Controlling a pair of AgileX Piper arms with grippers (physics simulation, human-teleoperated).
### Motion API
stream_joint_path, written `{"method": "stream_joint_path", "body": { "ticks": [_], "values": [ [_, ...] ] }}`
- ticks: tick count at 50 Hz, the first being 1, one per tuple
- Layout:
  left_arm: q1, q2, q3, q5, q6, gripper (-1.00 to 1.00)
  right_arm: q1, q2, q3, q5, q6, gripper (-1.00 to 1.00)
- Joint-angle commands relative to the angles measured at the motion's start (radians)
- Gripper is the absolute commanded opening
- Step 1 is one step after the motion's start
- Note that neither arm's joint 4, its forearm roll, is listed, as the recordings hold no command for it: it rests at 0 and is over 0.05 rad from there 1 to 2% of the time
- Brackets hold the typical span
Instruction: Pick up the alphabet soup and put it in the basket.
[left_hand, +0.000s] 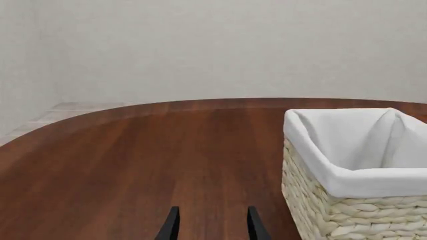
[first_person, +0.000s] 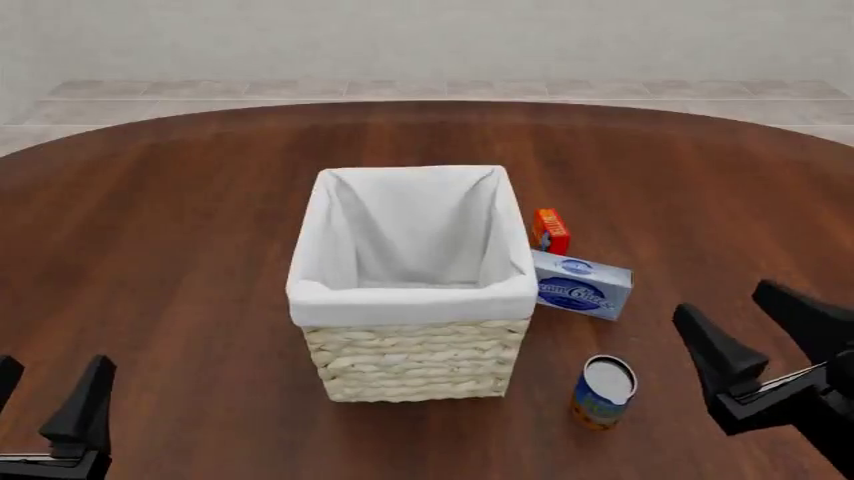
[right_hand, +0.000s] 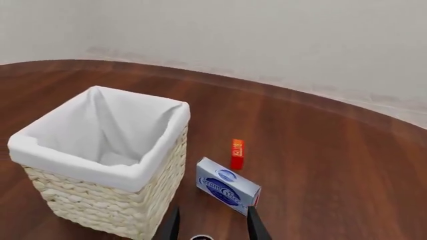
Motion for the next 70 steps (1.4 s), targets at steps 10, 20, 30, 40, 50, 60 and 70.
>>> {"method": "stream_joint_path", "body": {
  "ticks": [10,20,30,40,50,60,70],
  "values": [
    [0.000,0.000,0.000,0.000,0.000,1.00,0.052,0.120,0.054,-0.113,-0.007,1.00],
    [0.000,0.000,0.000,0.000,0.000,1.00,0.055,0.166,0.086,-0.167,0.000,1.00],
    [0.000,0.000,0.000,0.000,0.000,1.00,0.051,0.196,0.121,-0.203,0.012,1.00],
    [0.000,0.000,0.000,0.000,0.000,1.00,0.048,0.231,0.148,-0.248,0.019,1.00],
    [0.000,0.000,0.000,0.000,0.000,1.00,0.048,0.255,0.160,-0.274,0.020,1.00],
    [0.000,0.000,0.000,0.000,0.000,1.00,0.040,0.287,0.181,-0.318,0.025,1.00],
    [0.000,0.000,0.000,0.000,0.000,1.00,0.035,0.334,0.205,-0.376,0.029,1.00]
  ]
}}
